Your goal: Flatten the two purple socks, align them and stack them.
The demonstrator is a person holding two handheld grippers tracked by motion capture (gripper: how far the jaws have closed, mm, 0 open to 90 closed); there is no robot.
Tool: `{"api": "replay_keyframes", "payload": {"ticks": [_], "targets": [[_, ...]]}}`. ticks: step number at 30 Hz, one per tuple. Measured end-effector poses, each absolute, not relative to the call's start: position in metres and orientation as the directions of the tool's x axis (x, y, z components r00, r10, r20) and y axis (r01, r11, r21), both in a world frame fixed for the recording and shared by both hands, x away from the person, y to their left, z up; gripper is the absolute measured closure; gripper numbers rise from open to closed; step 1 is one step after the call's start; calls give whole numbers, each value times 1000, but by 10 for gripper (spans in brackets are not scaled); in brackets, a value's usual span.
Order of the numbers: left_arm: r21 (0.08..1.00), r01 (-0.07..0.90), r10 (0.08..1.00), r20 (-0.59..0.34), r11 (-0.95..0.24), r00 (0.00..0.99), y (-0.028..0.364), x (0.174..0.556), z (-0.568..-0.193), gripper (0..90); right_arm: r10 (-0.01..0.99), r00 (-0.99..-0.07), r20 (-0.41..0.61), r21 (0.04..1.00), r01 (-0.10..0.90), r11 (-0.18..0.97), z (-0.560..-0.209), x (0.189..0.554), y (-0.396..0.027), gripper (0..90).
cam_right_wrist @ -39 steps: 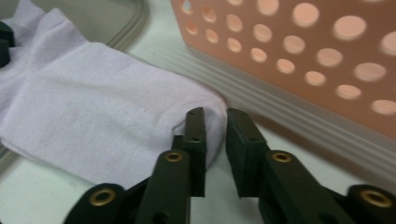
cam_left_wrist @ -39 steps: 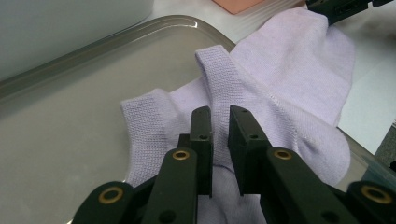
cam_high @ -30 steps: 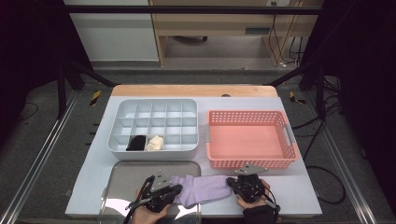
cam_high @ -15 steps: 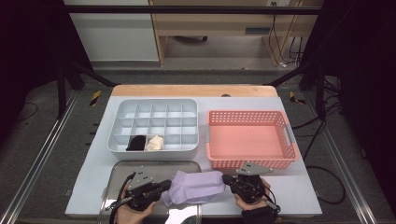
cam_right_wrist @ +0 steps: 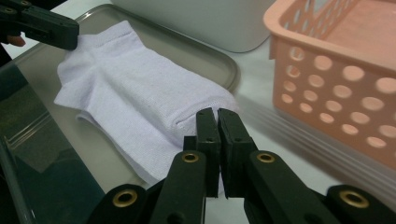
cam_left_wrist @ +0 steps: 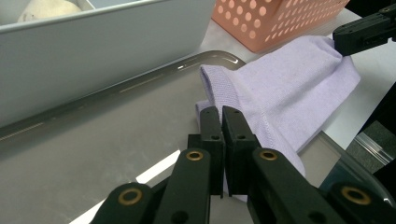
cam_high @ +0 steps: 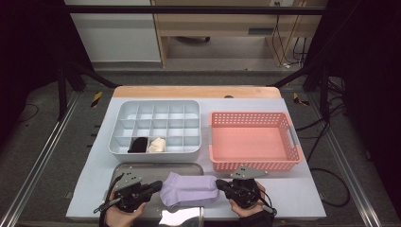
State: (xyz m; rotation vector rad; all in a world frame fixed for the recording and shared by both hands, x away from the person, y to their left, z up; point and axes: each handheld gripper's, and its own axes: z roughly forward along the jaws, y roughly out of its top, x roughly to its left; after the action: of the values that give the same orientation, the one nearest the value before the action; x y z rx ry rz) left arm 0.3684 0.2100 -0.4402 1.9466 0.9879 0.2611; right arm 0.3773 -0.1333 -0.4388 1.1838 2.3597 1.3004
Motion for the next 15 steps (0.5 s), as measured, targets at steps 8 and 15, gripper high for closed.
{"api": "replay_keyframes", "payload": {"ticks": [8, 15], "targets": [[779, 559, 733, -199, -284, 650, 212, 370, -446, 872, 717, -670, 192, 775, 552, 308, -441, 376, -127, 881], [762, 573, 735, -197, -302, 649, 213, 370, -449, 872, 711, -676, 192, 771, 552, 317, -442, 374, -124, 881]]}}
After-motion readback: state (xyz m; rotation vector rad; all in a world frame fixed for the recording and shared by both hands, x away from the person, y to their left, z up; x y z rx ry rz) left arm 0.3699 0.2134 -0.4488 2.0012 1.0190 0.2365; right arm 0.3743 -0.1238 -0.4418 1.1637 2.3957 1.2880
